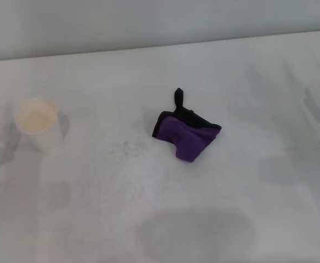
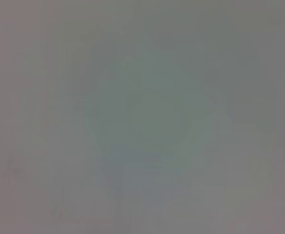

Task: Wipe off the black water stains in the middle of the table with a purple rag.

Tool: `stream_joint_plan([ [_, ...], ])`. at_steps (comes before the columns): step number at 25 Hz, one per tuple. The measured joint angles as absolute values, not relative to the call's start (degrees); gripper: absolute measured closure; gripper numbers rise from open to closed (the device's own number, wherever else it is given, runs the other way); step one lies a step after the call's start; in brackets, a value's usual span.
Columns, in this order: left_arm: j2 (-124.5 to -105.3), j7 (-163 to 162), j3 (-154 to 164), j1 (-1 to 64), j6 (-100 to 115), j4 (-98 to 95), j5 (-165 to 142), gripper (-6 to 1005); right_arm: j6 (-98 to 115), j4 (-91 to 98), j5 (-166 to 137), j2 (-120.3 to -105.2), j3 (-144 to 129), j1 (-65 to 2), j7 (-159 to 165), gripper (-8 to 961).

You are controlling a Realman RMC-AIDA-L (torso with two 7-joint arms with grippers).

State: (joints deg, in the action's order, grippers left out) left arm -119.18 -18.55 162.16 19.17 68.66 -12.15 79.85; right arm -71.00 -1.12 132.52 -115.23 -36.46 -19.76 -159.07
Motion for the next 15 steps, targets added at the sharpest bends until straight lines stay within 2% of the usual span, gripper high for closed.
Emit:
stream_joint_plan([
  [15,-119.18,-18.54,162.16,22.29,66.67,-10.23,82.16,112,-66.03,-0.59,132.62,-115.32,-35.92,-21.63,-158.45,88],
])
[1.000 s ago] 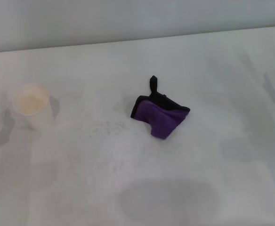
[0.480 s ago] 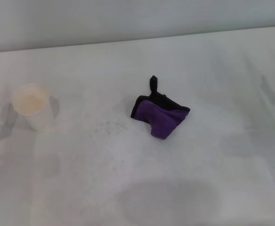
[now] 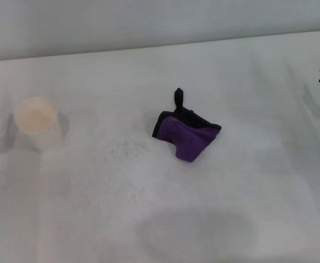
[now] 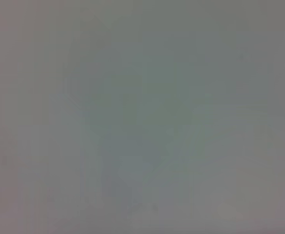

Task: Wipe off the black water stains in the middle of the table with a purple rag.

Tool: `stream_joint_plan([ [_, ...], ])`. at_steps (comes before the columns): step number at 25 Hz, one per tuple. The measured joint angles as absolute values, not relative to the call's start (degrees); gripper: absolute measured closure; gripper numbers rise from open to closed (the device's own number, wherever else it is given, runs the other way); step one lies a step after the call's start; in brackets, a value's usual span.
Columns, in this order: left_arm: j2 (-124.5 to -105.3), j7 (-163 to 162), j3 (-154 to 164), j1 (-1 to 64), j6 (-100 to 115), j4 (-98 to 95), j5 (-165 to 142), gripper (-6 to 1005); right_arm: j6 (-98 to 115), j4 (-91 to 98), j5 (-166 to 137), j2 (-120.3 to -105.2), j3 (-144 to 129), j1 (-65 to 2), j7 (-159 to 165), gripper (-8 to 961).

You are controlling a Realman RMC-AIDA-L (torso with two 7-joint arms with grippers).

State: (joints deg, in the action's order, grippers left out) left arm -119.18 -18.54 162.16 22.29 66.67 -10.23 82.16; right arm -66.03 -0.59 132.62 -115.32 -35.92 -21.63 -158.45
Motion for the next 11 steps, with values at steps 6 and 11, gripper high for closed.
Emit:
stream_joint_plan([
  [6,-119.32,-18.55,162.16,24.61,62.73,-10.56,85.59,112,-65.76,-0.58,132.92,-115.32,-35.77,-21.62,-158.39,88],
  [11,-119.28,-18.54,162.16,25.96,61.84,-10.56,85.94,112,-64.68,-0.84,133.07,-115.31,-35.77,-21.56,-158.08,88],
])
